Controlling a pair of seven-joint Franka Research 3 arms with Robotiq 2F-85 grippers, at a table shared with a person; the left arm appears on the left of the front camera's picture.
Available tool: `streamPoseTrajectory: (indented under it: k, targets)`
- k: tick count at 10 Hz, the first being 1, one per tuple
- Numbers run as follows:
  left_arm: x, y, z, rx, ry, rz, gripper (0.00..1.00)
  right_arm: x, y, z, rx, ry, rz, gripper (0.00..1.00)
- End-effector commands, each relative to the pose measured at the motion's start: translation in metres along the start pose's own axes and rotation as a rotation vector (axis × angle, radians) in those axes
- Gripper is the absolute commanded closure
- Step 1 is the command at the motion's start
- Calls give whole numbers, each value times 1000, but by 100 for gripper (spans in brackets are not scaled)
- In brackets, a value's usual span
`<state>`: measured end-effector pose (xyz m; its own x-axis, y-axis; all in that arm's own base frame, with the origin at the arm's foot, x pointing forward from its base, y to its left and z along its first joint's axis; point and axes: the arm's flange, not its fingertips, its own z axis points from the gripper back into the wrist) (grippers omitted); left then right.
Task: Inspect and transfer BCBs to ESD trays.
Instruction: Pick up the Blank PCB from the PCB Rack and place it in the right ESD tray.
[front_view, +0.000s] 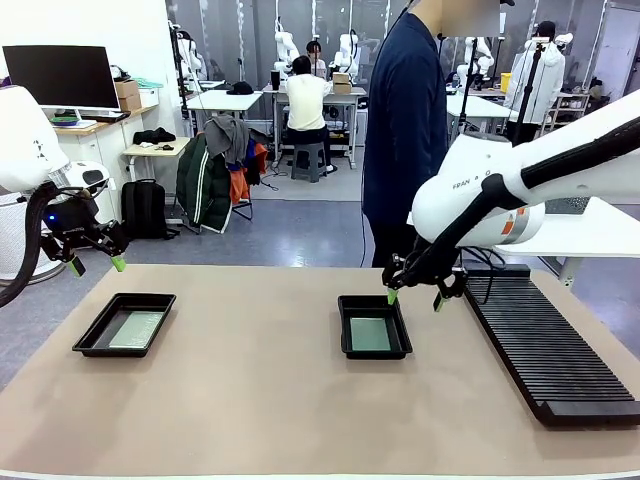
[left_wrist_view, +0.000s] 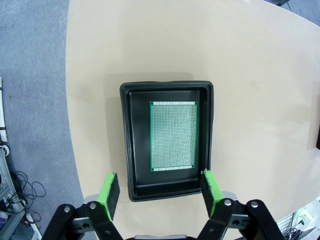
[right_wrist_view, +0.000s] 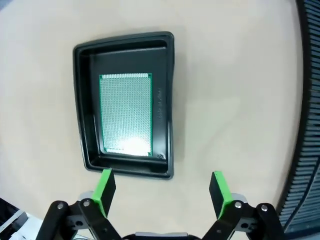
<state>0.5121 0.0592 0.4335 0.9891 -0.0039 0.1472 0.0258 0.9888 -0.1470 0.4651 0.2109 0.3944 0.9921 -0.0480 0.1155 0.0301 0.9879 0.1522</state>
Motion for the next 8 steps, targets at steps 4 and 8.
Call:
streamPoseTrajectory:
  k: [4,8]
  targets:
    - [-1,2,-1,-19,-11,-10,13,1,3,11,-20,9,7,0]
    - [-1,2,-1,-19,-11,-10,13,1,3,11,-20,9,7,0]
